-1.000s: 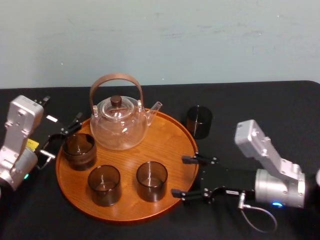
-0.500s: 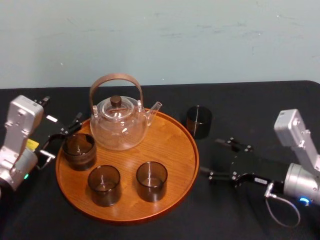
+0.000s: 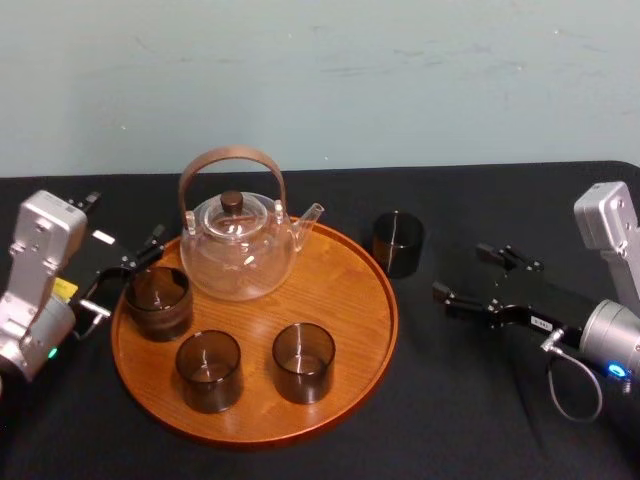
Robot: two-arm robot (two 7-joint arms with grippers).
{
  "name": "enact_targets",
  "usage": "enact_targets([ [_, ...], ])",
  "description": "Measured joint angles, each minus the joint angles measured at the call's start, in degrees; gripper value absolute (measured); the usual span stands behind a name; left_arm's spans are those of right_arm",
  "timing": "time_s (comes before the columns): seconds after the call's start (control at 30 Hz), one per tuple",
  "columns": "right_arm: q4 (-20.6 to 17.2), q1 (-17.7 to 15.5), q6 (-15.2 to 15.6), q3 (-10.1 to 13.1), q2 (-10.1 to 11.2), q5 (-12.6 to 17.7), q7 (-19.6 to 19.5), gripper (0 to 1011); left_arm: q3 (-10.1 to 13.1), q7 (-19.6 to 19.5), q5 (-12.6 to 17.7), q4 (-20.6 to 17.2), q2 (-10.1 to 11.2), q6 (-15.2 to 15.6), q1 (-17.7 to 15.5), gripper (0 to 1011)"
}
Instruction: Pick up the glass from the table and place it on the tray.
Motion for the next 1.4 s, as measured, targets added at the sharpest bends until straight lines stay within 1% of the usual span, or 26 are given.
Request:
enact_targets([
  [0.23,2.3,1.7,3.2,0.5,-2.1,-0.4,-1.2,1003,0.0,0.0,0.0,0.0,0.0,0.0,0.0,1001],
  [0.5,5.6,4.8,6.5,0.1,-4.2,-1.5,-1.9,1002,0.0,0.0,0.0,0.0,0.0,0.0,0.0,1002],
  [0.63,6.9,6.0,7.2,-0.3,-4.9,-2.0,-1.9,1002,0.0,0.0,0.0,0.0,0.0,0.0,0.0,1001],
  [0.83,10.0,9.3,8.4,-1.4,-6.6,-3.5,-1.9,1003,0.0,0.0,0.0,0.0,0.0,0.0,0.0,1001],
  [1.03,12.9,11.9,8.5,-2.3,-8.1,-4.8,-1.4,1002,0.0,0.0,0.0,0.0,0.0,0.0,0.0,1001],
  [1.4,16.0,15.2,8.5,-3.8,-9.8,-7.0,-0.1,1002,0.0,0.0,0.0,0.0,0.0,0.0,0.0,1001],
])
